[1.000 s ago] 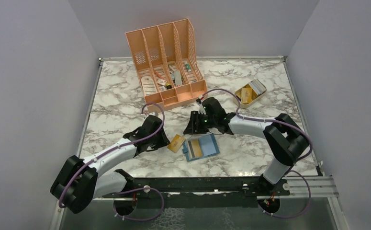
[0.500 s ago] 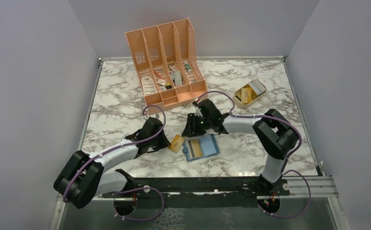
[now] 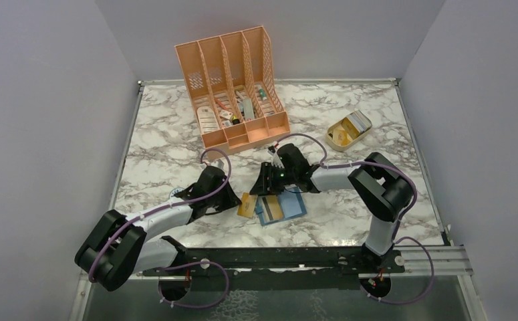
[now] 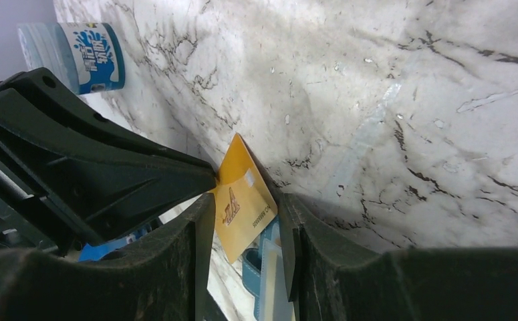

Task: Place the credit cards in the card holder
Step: Pick up the credit card from the center of the board.

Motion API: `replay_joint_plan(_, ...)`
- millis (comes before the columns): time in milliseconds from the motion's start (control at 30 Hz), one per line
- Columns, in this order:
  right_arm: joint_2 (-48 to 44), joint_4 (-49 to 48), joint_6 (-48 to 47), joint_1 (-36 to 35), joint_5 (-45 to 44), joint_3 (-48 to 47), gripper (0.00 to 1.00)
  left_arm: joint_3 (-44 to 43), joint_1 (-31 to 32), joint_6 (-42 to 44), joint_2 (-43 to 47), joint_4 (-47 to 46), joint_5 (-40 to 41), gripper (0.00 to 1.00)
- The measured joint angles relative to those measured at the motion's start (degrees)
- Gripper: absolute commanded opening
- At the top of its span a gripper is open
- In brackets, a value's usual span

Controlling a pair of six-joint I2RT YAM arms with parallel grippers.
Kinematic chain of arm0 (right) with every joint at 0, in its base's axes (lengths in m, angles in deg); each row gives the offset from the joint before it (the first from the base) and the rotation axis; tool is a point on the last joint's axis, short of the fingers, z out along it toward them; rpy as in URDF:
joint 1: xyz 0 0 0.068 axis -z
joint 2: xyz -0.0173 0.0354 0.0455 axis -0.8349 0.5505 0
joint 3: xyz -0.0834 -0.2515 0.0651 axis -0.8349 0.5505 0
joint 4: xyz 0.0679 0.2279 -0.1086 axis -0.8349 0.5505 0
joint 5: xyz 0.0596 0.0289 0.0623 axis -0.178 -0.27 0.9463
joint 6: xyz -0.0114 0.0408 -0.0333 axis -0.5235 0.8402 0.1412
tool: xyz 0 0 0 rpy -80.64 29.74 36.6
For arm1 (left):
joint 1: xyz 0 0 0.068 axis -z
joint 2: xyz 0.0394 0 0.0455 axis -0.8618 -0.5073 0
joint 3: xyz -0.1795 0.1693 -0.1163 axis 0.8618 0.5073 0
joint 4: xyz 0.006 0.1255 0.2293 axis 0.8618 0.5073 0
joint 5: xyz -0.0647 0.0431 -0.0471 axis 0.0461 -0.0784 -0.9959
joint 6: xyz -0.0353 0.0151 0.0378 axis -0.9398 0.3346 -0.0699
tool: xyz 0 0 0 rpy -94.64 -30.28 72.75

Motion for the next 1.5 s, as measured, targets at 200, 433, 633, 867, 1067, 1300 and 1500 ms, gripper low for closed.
replay_joint_plan(200,0.7,-3.3,2.5,0.0,2.0,1.0,0.37,0.5,0.0,-0.4,0.0,-1.0,-0.6,0.12)
replay_joint_plan(433,1.1,-5.9,4.9,0.0,3.9,1.9,0.34,1.2,0.0,-1.1,-1.3,-4.0,-2.3,0.12)
replay_joint_plan(633,1.2,-6.8,6.0,0.0,4.5,2.2,0.17,1.2,0.0,-1.2,-1.4,-4.5,-2.4,0.12)
replay_joint_plan(867,1.2,-5.8,5.6,0.0,4.2,2.2,0.01,1.3,0.0,-1.3,-1.3,-4.5,-2.4,0.14)
replay_joint_plan(1067,0.6,-5.0,4.9,0.0,4.2,2.3,0.01,1.5,0.0,-1.2,0.7,-2.5,-2.4,0.34)
replay_joint_plan(1300,-6.1,-2.1,1.6,0.0,4.5,2.6,0.01,-0.6,0.0,0.4,7.8,4.8,-4.2,0.59)
replay_joint_plan(1500,-19.1,-1.2,-0.8,0.8,5.3,5.6,0.01,-4.0,0.0,0.6,18.7,5.0,-12.2,0.64)
